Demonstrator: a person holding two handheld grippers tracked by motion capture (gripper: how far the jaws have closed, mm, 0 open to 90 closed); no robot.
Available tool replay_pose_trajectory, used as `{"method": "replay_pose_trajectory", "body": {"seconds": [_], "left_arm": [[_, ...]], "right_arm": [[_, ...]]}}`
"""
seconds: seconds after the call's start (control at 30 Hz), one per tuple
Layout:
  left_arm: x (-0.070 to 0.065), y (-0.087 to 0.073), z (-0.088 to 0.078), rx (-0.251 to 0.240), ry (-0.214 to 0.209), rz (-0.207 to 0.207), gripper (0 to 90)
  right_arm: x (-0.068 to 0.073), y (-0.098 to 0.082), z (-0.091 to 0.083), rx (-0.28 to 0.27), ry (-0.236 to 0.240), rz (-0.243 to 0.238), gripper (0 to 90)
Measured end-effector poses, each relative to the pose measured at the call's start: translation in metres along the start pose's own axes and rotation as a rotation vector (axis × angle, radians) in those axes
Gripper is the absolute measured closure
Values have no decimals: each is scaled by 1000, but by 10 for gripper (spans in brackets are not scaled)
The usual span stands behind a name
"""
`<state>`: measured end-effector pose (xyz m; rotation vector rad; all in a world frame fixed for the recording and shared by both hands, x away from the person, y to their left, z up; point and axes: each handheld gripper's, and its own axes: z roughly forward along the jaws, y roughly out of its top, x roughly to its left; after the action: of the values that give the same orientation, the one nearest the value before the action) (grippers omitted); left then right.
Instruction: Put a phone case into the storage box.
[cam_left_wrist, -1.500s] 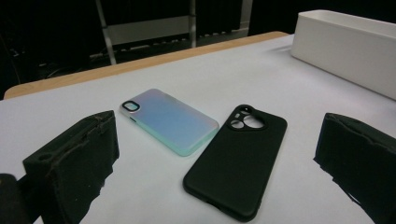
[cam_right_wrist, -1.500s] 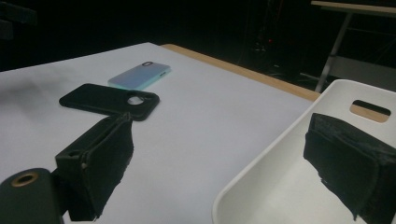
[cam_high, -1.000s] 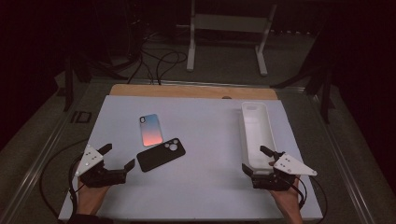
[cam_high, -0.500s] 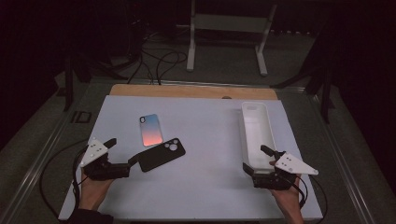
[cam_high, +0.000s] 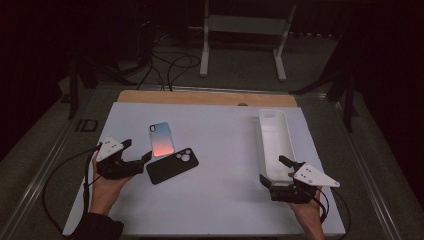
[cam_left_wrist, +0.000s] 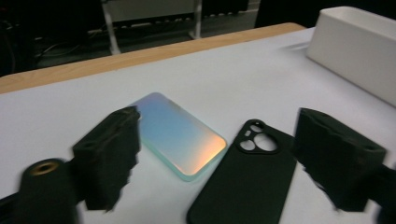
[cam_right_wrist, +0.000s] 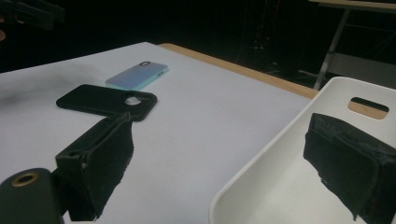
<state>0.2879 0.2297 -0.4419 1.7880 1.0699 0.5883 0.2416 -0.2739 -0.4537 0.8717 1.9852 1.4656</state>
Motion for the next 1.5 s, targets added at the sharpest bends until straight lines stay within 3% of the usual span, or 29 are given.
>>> {"method": "replay_pose_trajectory", "body": {"seconds": [0.43, 0.63, 0.87, 1.5], "left_arm": [[10, 14, 22, -6, -79, -51, 637], [6, 18, 36, 16, -71, -25, 883], [3, 19, 48, 39, -74, 0, 900], [-3, 22, 88, 114, -93, 9, 898]], "right_arm": [[1, 0, 1, 6, -2, -4, 85], [1, 0, 1, 4, -3, -5, 85], [2, 0, 1, 5, -4, -3, 85], [2, 0, 2, 12, -5, -5, 86]]}}
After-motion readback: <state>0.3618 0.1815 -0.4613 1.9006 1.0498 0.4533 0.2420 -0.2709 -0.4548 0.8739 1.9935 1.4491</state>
